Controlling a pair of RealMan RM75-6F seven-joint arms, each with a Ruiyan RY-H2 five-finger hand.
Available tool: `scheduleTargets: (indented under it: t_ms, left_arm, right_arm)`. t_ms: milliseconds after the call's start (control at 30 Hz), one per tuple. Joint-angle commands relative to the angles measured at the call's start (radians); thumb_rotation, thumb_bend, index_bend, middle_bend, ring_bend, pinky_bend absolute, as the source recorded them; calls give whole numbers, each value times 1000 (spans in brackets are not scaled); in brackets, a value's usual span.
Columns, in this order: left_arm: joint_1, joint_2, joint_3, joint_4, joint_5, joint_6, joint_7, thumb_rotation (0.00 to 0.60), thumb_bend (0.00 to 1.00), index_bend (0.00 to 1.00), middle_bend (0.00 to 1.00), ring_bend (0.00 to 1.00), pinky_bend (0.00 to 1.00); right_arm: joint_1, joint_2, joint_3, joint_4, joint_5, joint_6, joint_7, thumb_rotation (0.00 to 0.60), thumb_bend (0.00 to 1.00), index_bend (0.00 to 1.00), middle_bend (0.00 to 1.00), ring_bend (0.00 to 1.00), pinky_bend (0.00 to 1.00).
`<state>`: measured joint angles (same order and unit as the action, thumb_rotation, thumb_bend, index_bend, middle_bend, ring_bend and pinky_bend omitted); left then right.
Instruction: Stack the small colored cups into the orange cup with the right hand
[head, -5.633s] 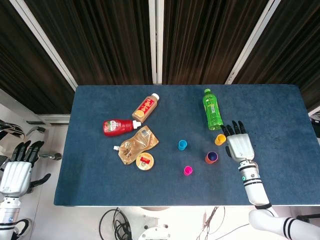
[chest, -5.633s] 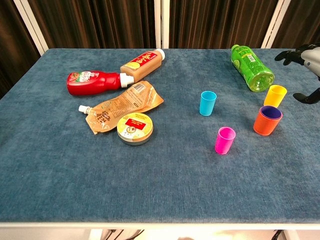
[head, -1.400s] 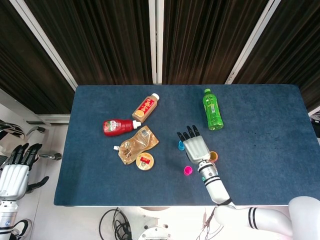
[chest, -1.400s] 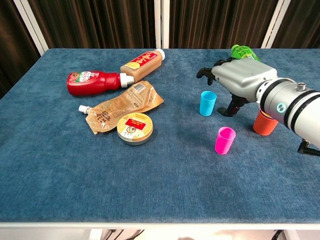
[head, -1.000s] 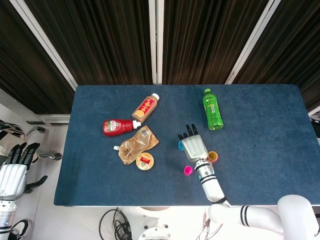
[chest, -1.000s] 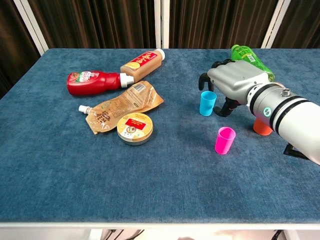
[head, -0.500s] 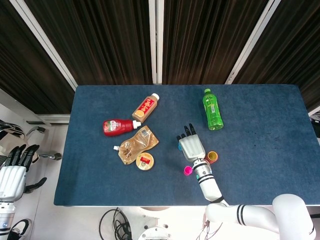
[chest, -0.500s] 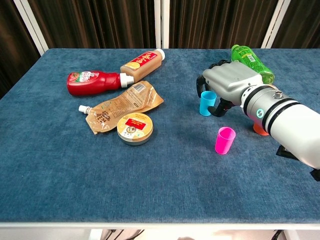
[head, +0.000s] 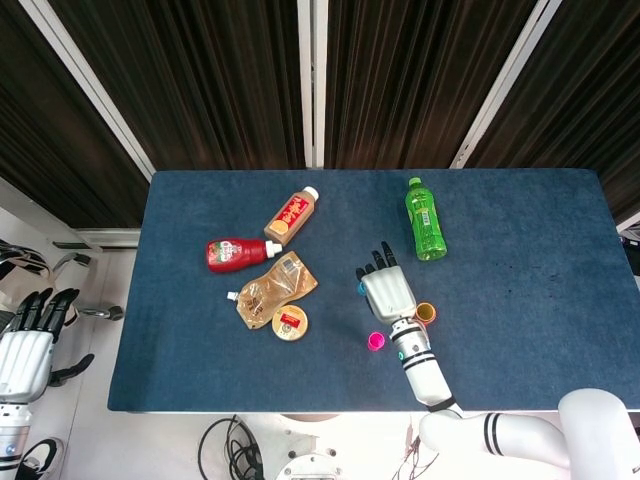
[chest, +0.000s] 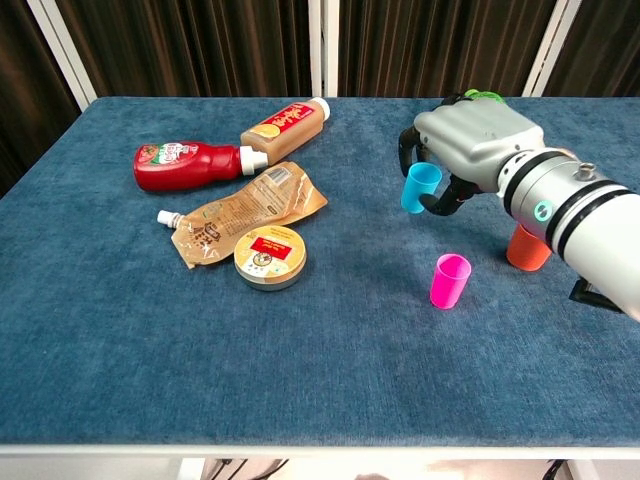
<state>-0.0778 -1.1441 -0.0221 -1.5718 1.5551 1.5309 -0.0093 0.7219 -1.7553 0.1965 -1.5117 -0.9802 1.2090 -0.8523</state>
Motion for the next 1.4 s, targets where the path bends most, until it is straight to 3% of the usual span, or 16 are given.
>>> scheduleTargets:
  t_ms: [33,233,467,700,1167,1233,1400]
  left_arm:
    - [-2,1,0,-3,1,-2,5,600,135,81,99,0,57]
    - [-9,-4,3,-18,11,-12,27,600,135,81,100,0,57]
    - [-18,-7,1,-36,22,-13,52,600,135,81,97,0,56]
    - [-25,2,4,-56,17,-32,73,600,135,80,97,0,55]
    - [-30,5,5,-51,12,-42,60,600,135,80,97,0,55]
    - [-29,6,5,-49,11,-42,57,600,134,80,97,0,55]
    - [-26,6,7,-44,10,-38,49,600,135,80,97,0,55]
  right_arm:
    - [-46,109,-19,-139,-63,69,15,600,327,476,489,150,0]
    - [-133,271,-80,-281,-159,144,75,600,327,497,516,163,0]
    - [-180,371,-126,-329,-131,124,74,600,327,498,521,163,0]
    - [-196,389,-150,-331,-119,95,74,600,334,498,521,163,0]
    - [-191,365,-148,-311,-74,45,61,600,327,501,505,159,0]
    - [-188,367,-152,-313,-65,34,53,600,327,468,476,153,0]
    - [-183,380,-152,-333,-57,21,49,600,307,84,200,3,0]
